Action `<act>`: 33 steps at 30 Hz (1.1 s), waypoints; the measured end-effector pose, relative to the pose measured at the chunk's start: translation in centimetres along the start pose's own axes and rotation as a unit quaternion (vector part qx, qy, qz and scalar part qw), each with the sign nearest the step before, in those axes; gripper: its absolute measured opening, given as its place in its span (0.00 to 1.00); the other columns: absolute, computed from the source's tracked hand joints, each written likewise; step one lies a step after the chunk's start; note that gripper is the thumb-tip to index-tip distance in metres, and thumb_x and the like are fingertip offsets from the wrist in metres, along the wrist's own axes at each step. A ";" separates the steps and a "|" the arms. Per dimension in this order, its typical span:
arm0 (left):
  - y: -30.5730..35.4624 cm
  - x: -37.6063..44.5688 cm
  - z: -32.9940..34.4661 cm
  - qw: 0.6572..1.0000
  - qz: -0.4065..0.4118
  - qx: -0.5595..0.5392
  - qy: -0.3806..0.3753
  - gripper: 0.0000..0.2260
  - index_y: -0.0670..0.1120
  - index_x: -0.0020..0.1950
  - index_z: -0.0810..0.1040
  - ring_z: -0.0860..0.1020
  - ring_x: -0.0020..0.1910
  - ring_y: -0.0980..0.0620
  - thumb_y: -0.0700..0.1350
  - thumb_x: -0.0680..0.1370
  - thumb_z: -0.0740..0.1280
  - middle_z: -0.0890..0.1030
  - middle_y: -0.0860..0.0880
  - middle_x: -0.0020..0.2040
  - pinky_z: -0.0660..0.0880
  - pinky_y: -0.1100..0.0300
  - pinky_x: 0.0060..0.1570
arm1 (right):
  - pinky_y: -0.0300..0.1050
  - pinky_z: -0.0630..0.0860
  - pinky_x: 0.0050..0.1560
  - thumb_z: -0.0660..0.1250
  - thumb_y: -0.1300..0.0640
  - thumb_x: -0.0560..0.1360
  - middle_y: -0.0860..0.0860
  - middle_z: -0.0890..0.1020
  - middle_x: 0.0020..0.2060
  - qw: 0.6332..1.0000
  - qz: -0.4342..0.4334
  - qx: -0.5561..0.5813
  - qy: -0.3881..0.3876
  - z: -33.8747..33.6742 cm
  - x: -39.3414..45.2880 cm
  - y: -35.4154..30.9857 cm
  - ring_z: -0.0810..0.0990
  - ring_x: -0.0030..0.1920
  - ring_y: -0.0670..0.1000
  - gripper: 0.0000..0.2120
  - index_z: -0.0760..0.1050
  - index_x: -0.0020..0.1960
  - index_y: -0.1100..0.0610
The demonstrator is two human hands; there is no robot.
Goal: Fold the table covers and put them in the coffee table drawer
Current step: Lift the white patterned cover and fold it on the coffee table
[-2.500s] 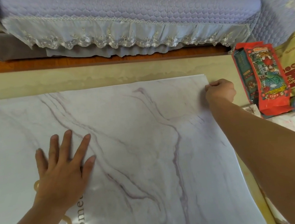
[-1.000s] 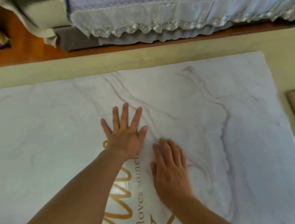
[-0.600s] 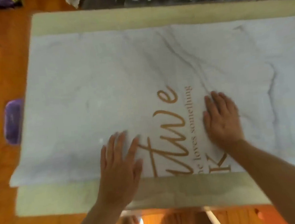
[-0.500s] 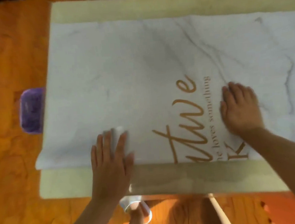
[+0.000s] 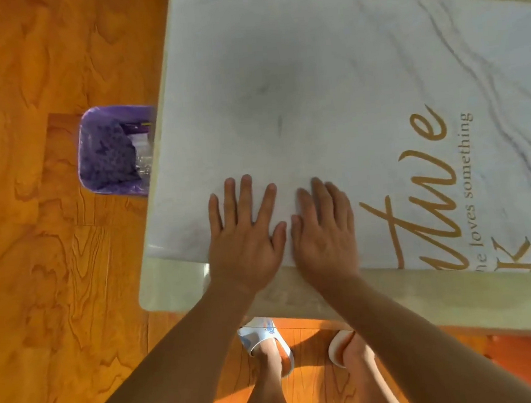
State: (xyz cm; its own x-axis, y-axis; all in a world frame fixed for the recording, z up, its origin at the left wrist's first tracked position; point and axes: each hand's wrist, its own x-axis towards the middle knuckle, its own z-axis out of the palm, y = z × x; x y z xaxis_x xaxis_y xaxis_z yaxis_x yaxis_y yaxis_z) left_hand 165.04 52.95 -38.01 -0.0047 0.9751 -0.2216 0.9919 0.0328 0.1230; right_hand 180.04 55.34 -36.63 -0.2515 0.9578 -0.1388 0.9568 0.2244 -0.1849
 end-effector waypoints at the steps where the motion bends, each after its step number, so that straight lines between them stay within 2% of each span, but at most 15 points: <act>1: -0.1 0.0 0.1 1.000 0.003 0.003 0.000 0.31 0.52 0.84 0.49 0.43 0.82 0.38 0.63 0.84 0.47 0.47 0.41 0.83 0.49 0.35 0.77 | 0.60 0.56 0.78 0.49 0.49 0.85 0.59 0.61 0.78 1.000 0.010 0.002 -0.003 0.2 0.0 0.1 0.55 0.79 0.60 0.24 0.62 0.77 0.58; 5: 0.0 0.3 -0.2 1.000 0.006 -0.002 -0.011 0.31 0.52 0.84 0.50 0.43 0.82 0.38 0.64 0.84 0.47 0.47 0.41 0.83 0.48 0.36 0.77 | 0.60 0.56 0.77 0.51 0.49 0.84 0.59 0.62 0.77 1.000 0.021 0.004 -0.010 0.4 0.2 0.0 0.56 0.79 0.60 0.24 0.64 0.77 0.58; 8: -3.3 -0.3 -0.8 0.998 0.065 -0.004 -0.016 0.28 0.52 0.83 0.55 0.46 0.82 0.40 0.62 0.85 0.49 0.50 0.42 0.83 0.52 0.38 0.77 | 0.60 0.57 0.77 0.55 0.51 0.83 0.59 0.64 0.76 1.000 0.016 0.005 0.001 0.5 0.3 0.1 0.58 0.77 0.62 0.23 0.65 0.76 0.58; 13: -10.6 -1.8 -1.9 0.994 0.074 0.058 -0.058 0.31 0.51 0.84 0.51 0.41 0.82 0.41 0.65 0.84 0.47 0.46 0.43 0.84 0.49 0.39 0.79 | 0.61 0.58 0.77 0.56 0.50 0.82 0.60 0.65 0.76 1.000 0.023 0.009 0.018 0.7 0.4 0.1 0.59 0.76 0.62 0.23 0.67 0.74 0.58; 17: -10.6 -1.7 -2.4 0.991 0.099 0.045 -0.082 0.36 0.53 0.84 0.50 0.40 0.82 0.41 0.71 0.81 0.46 0.44 0.43 0.83 0.49 0.38 0.78 | 0.61 0.57 0.77 0.55 0.49 0.82 0.60 0.65 0.76 0.999 0.027 0.008 0.016 0.6 0.4 0.1 0.58 0.77 0.62 0.24 0.66 0.75 0.58; 23: -11.1 -1.2 -2.8 0.987 0.109 0.030 -0.115 0.40 0.59 0.82 0.42 0.33 0.80 0.42 0.76 0.77 0.48 0.36 0.43 0.82 0.40 0.40 0.79 | 0.61 0.57 0.77 0.51 0.48 0.83 0.59 0.63 0.76 0.999 0.030 0.019 0.007 0.5 0.4 -0.2 0.57 0.77 0.62 0.24 0.64 0.75 0.58; 26: -11.0 -1.1 -3.0 0.987 0.099 0.012 -0.125 0.41 0.61 0.81 0.38 0.29 0.79 0.44 0.77 0.75 0.50 0.32 0.46 0.81 0.36 0.43 0.78 | 0.61 0.57 0.77 0.57 0.51 0.83 0.61 0.63 0.75 0.999 0.043 0.021 0.024 0.0 -0.2 -1.6 0.58 0.76 0.63 0.22 0.64 0.74 0.59; 28: -11.1 -1.0 -3.1 0.988 0.094 0.004 -0.123 0.41 0.62 0.81 0.39 0.28 0.79 0.44 0.76 0.75 0.51 0.32 0.46 0.81 0.35 0.43 0.78 | 0.57 0.62 0.69 0.65 0.51 0.79 0.61 0.70 0.68 0.998 0.023 0.048 0.042 -0.2 -1.5 -3.9 0.67 0.68 0.63 0.21 0.69 0.69 0.58; 30: -11.0 -1.0 -3.1 0.988 0.093 -0.002 -0.124 0.42 0.62 0.81 0.39 0.28 0.79 0.44 0.76 0.75 0.53 0.32 0.46 0.82 0.35 0.44 0.78 | 0.53 0.68 0.56 0.71 0.49 0.75 0.56 0.74 0.55 0.997 0.018 0.063 0.036 0.0 -3.3 -6.0 0.71 0.55 0.58 0.16 0.73 0.58 0.56; 33: -10.7 -1.0 -3.4 0.987 0.088 -0.004 -0.131 0.42 0.61 0.81 0.40 0.29 0.79 0.43 0.75 0.75 0.54 0.32 0.46 0.81 0.35 0.44 0.78 | 0.53 0.73 0.48 0.73 0.46 0.72 0.51 0.71 0.46 0.989 0.122 0.083 0.005 0.5 -4.4 -7.6 0.70 0.46 0.54 0.15 0.71 0.48 0.54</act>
State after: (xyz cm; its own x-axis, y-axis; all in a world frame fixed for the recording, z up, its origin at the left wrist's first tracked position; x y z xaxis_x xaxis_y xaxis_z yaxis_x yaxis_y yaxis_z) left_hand 154.02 52.34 -35.80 0.2023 0.8759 -0.4381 0.9732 -0.1297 0.1902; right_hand 173.81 49.30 -35.05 -0.0148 0.9818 -0.1895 0.9513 -0.0445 -0.3050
